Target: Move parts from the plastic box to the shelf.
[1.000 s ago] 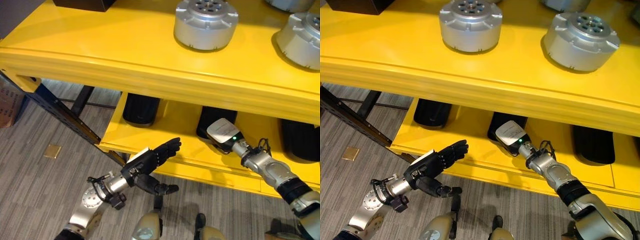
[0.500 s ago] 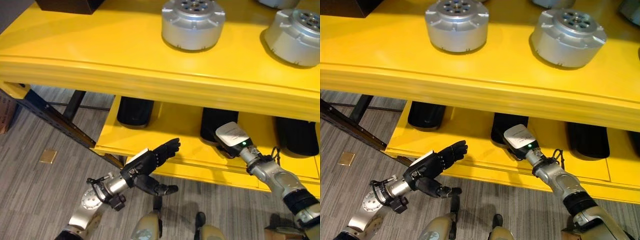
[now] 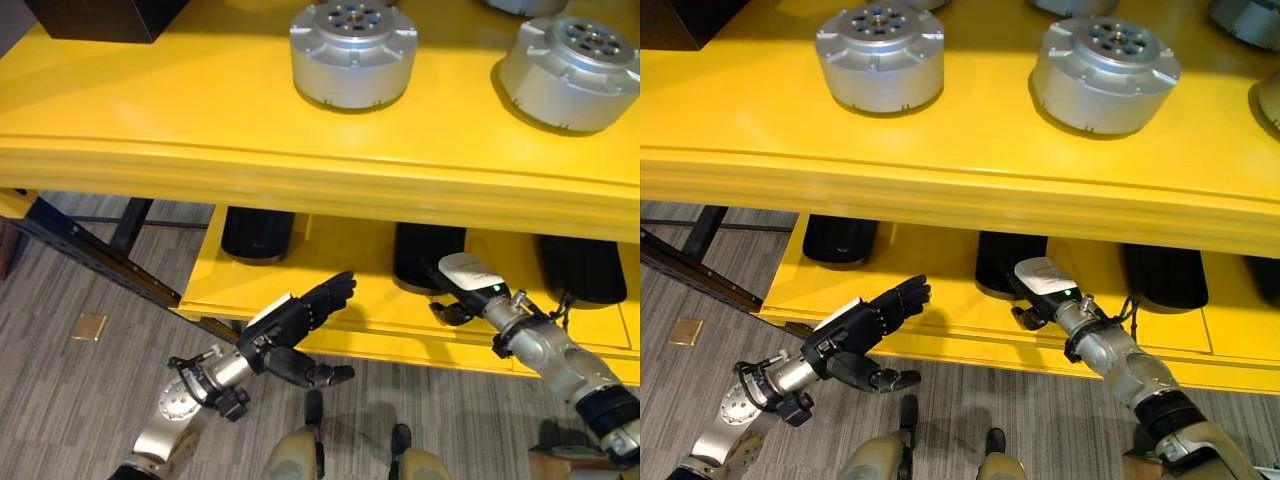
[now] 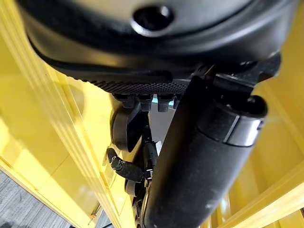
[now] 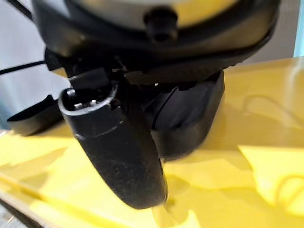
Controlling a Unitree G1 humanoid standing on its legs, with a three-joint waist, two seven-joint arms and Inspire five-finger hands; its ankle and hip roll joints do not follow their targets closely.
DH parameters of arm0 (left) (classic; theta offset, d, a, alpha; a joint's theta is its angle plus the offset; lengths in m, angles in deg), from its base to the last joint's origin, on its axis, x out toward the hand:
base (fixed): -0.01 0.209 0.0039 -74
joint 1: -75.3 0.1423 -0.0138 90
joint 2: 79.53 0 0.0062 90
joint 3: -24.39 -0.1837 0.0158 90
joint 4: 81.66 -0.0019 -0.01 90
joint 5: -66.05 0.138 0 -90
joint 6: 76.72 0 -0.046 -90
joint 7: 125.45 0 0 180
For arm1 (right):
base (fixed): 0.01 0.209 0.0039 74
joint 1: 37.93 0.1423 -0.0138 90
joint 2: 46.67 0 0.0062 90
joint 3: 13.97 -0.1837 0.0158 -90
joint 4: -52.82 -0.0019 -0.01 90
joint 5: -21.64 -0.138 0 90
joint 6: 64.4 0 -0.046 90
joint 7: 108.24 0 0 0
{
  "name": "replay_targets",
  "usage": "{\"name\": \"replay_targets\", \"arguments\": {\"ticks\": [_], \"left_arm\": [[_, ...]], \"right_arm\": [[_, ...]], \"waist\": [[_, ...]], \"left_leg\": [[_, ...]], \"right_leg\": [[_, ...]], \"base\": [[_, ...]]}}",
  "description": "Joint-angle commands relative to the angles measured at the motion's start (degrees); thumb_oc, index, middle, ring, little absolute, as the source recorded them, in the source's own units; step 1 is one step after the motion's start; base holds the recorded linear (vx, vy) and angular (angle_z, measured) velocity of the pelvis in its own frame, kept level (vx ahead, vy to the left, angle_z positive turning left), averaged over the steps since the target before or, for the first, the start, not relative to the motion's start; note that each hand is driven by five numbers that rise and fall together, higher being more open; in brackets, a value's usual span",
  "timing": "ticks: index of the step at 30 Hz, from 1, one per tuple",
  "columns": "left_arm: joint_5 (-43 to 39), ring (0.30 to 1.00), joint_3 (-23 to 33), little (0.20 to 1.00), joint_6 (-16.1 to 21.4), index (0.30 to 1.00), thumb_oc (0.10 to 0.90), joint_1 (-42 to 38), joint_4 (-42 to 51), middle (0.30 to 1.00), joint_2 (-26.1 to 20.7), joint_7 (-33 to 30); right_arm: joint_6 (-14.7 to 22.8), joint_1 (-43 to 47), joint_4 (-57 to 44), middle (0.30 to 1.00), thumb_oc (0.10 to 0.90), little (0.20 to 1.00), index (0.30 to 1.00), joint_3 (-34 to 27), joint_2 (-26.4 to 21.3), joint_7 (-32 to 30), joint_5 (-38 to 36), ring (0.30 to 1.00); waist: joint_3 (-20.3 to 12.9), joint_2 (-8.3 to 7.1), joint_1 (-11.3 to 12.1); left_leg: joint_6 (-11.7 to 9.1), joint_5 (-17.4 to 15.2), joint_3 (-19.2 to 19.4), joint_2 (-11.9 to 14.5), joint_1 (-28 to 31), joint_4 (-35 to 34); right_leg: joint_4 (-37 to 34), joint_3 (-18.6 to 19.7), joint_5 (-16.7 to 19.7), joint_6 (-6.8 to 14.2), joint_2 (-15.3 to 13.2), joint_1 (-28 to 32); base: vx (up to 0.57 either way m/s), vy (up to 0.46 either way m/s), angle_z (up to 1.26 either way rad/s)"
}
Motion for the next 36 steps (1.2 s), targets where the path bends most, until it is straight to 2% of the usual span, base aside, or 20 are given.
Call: {"name": "replay_targets", "arguments": {"ticks": [1, 4, 6, 8, 9, 14, 21, 24, 30, 33, 36], "left_arm": [[-4.1, 1.0, 1.8, 1.0, 3.8, 1.0, 0.9, -1.4, 7.2, 1.0, 0.9, 0.1], [-4.1, 1.0, 1.5, 1.0, 3.9, 1.0, 0.9, -1.0, 7.3, 1.0, 1.1, 0.3], [-4.2, 1.0, 0.8, 1.0, 3.9, 1.0, 0.9, -1.4, 7.4, 1.0, 1.2, -0.1], [-4.2, 1.0, -0.3, 1.0, 3.9, 1.0, 0.9, -1.7, 7.8, 1.0, 1.3, -1.1], [-4.6, 1.0, -0.9, 1.0, 4.0, 1.0, 0.9, -1.5, 8.4, 1.0, 1.3, -1.5], [-5.0, 1.0, -1.6, 1.0, 4.3, 1.0, 0.9, -1.1, 9.2, 1.0, 1.4, -2.1], [-5.2, 1.0, -2.4, 1.0, 4.4, 1.0, 0.9, -0.7, 10.5, 1.0, 1.6, -3.1], [-4.9, 1.0, -2.8, 1.0, 4.6, 1.0, 0.9, -0.7, 10.6, 1.0, 1.8, -3.6], [-4.5, 1.0, -2.9, 1.0, 6.0, 1.0, 0.9, -0.6, 10.5, 1.0, 2.3, -4.8], [-4.1, 1.0, -2.9, 1.0, 6.6, 1.0, 0.9, -0.5, 10.3, 1.0, 2.5, -5.1], [-3.7, 1.0, -2.8, 1.0, 7.7, 1.0, 0.9, -0.1, 10.1, 1.0, 2.6, -6.2]], "right_arm": [[1.0, 4.2, -5.4, 1.0, 0.9, 1.0, 1.0, -3.1, -2.6, -2.4, -2.3, 1.0], [0.5, 3.9, -6.2, 1.0, 0.9, 1.0, 1.0, -3.7, -1.9, -5.2, 0.4, 1.0], [0.1, 4.4, -5.5, 1.0, 0.9, 1.0, 1.0, -3.9, -1.5, -10.6, 5.5, 1.0], [-1.3, 5.4, -5.0, 1.0, 0.9, 1.0, 1.0, -4.3, -0.4, -19.2, 12.0, 1.0], [-1.2, 5.6, -5.5, 1.0, 0.9, 1.0, 1.0, -5.3, 0.6, -26.3, 14.7, 1.0], [-0.6, 5.0, -7.0, 1.0, 0.9, 1.0, 1.0, -6.6, 2.0, -32.0, 14.9, 1.0], [1.2, 2.9, -12.0, 1.0, 0.9, 1.0, 1.0, -7.5, 4.3, -33.8, 13.3, 1.0], [2.4, 2.2, -14.2, 1.0, 0.9, 1.0, 1.0, -6.9, 4.7, -32.7, 12.1, 1.0], [3.6, -3.2, -22.1, 1.0, 0.9, 1.0, 1.0, -5.1, 4.9, -26.7, 8.1, 1.0], [4.6, -5.1, -22.7, 1.0, 0.9, 1.0, 1.0, -4.4, 4.9, -27.1, 8.3, 1.0], [6.0, -8.4, -26.0, 1.0, 0.9, 1.0, 1.0, -4.8, 4.4, -27.7, 5.1, 1.0]], "waist": [[-3.8, 0.09, -0.3], [-4.1, 0.37, -0.4], [-4.1, 0.69, -0.5], [-4.2, 1.26, -0.5], [-4.6, 1.92, -0.5], [-5.1, 2.49, -0.7], [-6.1, 3.09, -1.3], [-6.5, 3.17, -1.5], [-7.2, 2.99, -2.6], [-7.3, 2.88, -2.9], [-7.5, 2.51, -3.8]], "left_leg": [[-1.0, -11.4, 0.1, 3.3, 1.1, 7.8], [-0.9, -11.5, 0.2, 3.3, 1.4, 7.7], [-0.9, -11.5, 0.2, 3.2, 1.3, 7.8], [-0.9, -11.6, 0.2, 3.0, 1.3, 7.7], [-0.9, -11.7, 0.1, 2.8, 1.4, 7.5], [-0.9, -11.6, 0.1, 2.5, 1.8, 6.8], [-0.8, -11.5, 0.2, 2.2, 2.5, 5.6], [-0.8, -11.4, 0.3, 2.1, 2.7, 5.1], [-0.5, -11.6, 1.2, 1.8, 3.1, 4.4], [-0.3, -11.6, 1.6, 1.7, 3.1, 4.3], [-0.1, -11.8, 2.4, 1.7, 3.4, 4.1]], "right_leg": [[6.3, 0.4, -2.9, -0.8, -0.9, -3.4], [6.4, 0.5, -2.9, -0.8, -1.0, -3.3], [6.4, 0.6, -2.9, -0.9, -1.0, -3.3], [6.3, 0.7, -3.0, -0.9, -1.0, -3.4], [6.0, 0.6, -3.1, -1.0, -1.1, -3.2], [5.8, 0.6, -3.1, -1.0, -1.2, -3.1], [5.2, 0.9, -3.1, -0.9, -1.3, -2.9], [5.0, 1.0, -3.0, -0.9, -1.4, -2.9], [4.6, 1.5, -2.6, -0.4, -1.8, -3.1], [4.5, 1.7, -2.5, -0.2, -1.9, -3.2], [4.1, 2.2, -2.0, 0.1, -2.0, -3.2]], "base": [[0.03, 0.018, 0.01], [0.03, 0.026, 0.0], [0.01, 0.02, 0.0], [0.0, 0.075, -0.04], [0.01, 0.091, -0.04], [0.0, 0.034, 0.01], [0.0, 0.05, -0.01], [0.0, 0.039, 0.0], [-0.02, 0.064, -0.05], [-0.02, 0.045, -0.08], [-0.03, 0.053, -0.04]]}}
